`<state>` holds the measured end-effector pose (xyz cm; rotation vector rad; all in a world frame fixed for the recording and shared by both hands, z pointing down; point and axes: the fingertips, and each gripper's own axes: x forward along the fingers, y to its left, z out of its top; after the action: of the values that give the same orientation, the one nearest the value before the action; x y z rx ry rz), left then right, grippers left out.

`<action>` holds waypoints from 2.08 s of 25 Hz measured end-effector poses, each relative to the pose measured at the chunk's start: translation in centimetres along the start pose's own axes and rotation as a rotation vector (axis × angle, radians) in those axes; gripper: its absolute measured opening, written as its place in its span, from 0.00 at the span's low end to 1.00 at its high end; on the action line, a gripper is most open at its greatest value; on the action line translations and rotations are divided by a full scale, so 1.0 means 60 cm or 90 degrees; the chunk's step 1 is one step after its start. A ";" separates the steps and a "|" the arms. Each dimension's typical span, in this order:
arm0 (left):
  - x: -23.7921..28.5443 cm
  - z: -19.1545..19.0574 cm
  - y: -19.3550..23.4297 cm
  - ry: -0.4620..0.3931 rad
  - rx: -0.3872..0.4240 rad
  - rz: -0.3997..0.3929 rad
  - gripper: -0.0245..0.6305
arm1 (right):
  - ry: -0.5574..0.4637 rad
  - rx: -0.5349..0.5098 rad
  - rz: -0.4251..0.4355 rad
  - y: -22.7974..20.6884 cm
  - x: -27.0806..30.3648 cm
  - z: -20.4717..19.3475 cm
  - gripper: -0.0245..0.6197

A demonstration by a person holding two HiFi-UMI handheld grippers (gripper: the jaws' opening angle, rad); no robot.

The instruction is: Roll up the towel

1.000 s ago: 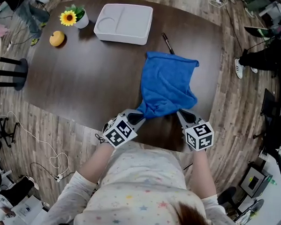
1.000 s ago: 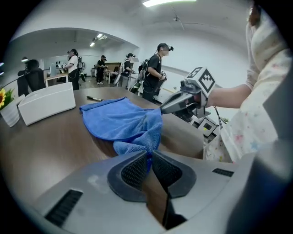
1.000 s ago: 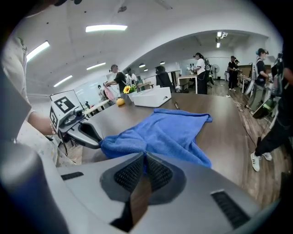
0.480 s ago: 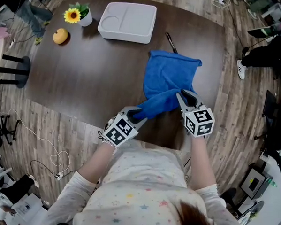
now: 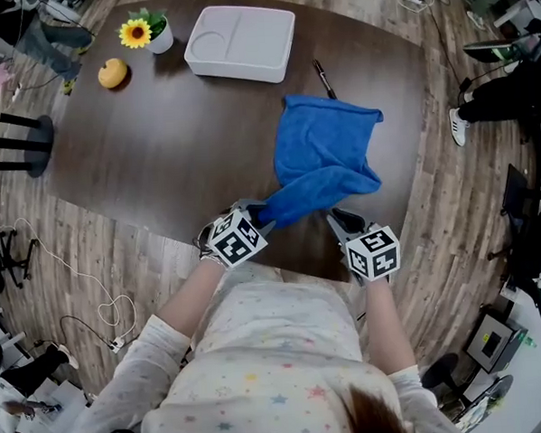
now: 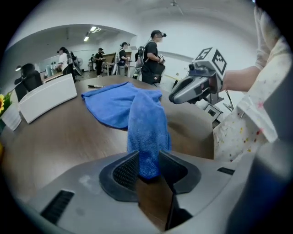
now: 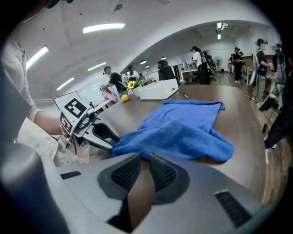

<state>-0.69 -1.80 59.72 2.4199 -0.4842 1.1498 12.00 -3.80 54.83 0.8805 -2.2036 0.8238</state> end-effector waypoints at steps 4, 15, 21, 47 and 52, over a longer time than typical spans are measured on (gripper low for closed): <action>-0.001 0.009 -0.008 -0.033 -0.023 -0.047 0.08 | 0.015 0.005 0.022 0.045 0.025 -0.017 0.13; -0.144 0.175 -0.058 -0.272 -0.067 -0.145 0.07 | -0.013 -0.015 0.003 0.110 0.061 0.005 0.36; -0.185 0.200 -0.095 -0.312 -0.021 -0.167 0.07 | -0.121 -0.028 -0.073 0.111 0.032 0.060 0.13; -0.115 0.007 -0.022 -0.233 -0.171 0.141 0.08 | 0.022 -0.176 0.038 0.158 0.094 -0.068 0.23; -0.107 -0.039 -0.022 -0.181 -0.165 0.162 0.15 | 0.044 -0.191 0.025 0.151 0.123 -0.062 0.12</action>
<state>-5.41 1.38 55.71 2.3458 -0.9894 0.7771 2.04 1.52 59.58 0.6536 -2.2147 0.5133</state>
